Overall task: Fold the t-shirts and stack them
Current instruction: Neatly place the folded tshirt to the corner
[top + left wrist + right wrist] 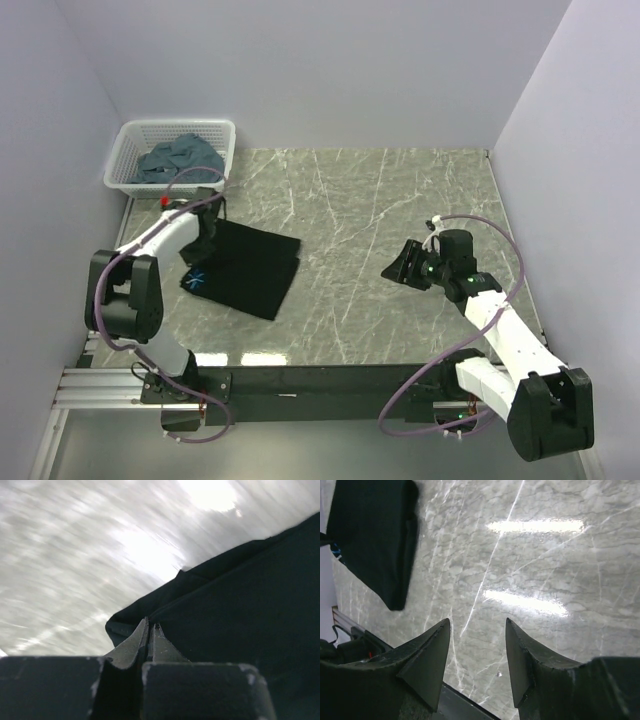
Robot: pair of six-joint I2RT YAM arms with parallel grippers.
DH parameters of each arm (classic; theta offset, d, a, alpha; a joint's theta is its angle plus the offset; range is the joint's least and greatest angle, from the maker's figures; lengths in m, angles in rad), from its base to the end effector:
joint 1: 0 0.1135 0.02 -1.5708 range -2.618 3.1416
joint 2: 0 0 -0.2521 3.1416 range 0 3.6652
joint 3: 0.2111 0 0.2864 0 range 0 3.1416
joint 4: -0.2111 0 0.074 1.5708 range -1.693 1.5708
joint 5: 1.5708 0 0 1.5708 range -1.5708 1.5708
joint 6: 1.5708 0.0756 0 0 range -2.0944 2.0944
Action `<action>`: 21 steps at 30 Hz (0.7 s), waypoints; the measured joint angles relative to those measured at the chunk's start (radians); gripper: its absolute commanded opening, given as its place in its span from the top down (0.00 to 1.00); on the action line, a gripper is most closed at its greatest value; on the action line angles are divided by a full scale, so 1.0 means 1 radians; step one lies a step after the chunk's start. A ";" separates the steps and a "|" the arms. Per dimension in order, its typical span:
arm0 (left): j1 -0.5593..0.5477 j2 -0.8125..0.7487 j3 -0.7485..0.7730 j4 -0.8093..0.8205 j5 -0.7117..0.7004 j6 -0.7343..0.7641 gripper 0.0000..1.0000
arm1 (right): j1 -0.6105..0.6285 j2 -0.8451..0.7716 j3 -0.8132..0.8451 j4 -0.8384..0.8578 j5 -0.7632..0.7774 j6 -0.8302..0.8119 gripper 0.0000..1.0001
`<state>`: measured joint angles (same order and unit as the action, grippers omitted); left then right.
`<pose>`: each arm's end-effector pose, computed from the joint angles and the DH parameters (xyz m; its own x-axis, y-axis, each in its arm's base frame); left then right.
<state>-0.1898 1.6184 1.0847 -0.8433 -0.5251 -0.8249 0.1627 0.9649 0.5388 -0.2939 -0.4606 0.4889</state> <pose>0.3317 -0.0251 0.1377 -0.7042 -0.5118 -0.4920 -0.6613 0.7250 0.1924 0.2539 0.0757 0.1662 -0.7975 0.2954 -0.5261 -0.1136 0.7828 0.6118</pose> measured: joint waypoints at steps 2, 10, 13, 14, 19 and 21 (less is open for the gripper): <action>0.057 0.000 0.002 -0.003 -0.041 0.019 0.99 | 0.002 -0.001 0.000 0.000 -0.008 0.000 0.45; 0.301 0.033 0.002 0.038 -0.103 0.091 0.79 | 0.010 -0.001 0.000 0.001 -0.023 0.000 0.46; 0.356 0.047 0.002 0.043 -0.131 0.116 0.51 | 0.010 -0.001 0.000 0.001 -0.023 0.000 0.46; 0.361 0.045 0.002 0.043 -0.138 0.127 0.44 | 0.010 -0.001 0.000 0.001 -0.023 0.000 0.46; 0.316 -0.028 0.002 0.043 -0.153 0.144 0.22 | 0.010 -0.002 0.000 0.001 -0.021 0.000 0.46; 0.240 -0.087 0.002 0.031 -0.174 0.135 0.17 | 0.010 -0.008 0.000 0.000 -0.019 0.000 0.46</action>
<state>0.0505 1.5311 1.0870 -0.8120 -0.6987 -0.6899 0.1726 0.9573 0.5388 -0.2935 -0.4793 0.4885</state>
